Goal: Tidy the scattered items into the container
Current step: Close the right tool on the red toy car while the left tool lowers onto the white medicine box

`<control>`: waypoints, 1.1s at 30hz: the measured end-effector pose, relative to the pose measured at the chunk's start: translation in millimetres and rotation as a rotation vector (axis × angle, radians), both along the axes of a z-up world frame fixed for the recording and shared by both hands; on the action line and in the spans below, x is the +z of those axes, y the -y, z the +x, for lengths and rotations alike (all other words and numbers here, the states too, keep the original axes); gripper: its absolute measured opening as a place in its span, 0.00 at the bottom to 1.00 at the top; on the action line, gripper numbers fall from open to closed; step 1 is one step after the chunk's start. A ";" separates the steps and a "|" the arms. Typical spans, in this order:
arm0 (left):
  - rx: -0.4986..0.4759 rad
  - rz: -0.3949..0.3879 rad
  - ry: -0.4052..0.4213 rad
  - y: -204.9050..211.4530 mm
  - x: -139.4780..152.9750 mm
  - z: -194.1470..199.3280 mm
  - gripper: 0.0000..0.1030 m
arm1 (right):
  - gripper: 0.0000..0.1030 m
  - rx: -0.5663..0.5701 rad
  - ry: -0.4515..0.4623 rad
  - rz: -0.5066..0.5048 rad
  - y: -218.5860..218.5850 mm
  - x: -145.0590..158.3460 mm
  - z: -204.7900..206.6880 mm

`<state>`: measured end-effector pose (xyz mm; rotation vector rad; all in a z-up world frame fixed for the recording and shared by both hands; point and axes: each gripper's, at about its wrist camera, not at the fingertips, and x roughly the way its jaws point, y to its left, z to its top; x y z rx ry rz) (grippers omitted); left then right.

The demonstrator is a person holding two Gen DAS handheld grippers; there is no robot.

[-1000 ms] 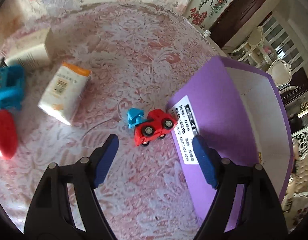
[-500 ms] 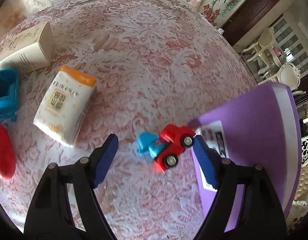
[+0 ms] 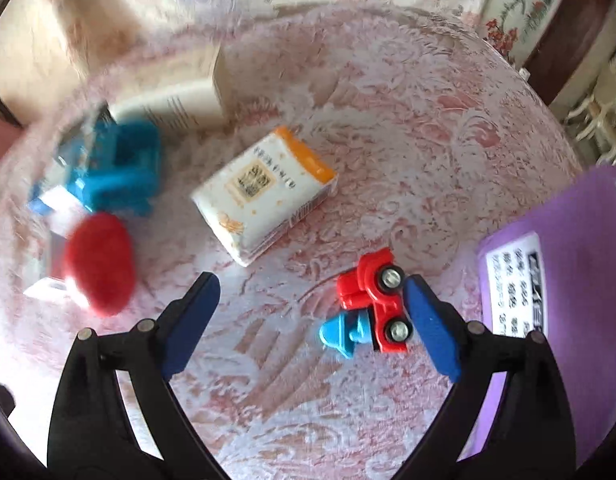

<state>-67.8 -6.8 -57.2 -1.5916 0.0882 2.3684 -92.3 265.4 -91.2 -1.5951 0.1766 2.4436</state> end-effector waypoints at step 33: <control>-0.149 -0.063 -0.082 -10.2 -33.5 -55.6 1.00 | 0.40 -0.017 0.058 0.048 -24.5 -27.6 0.9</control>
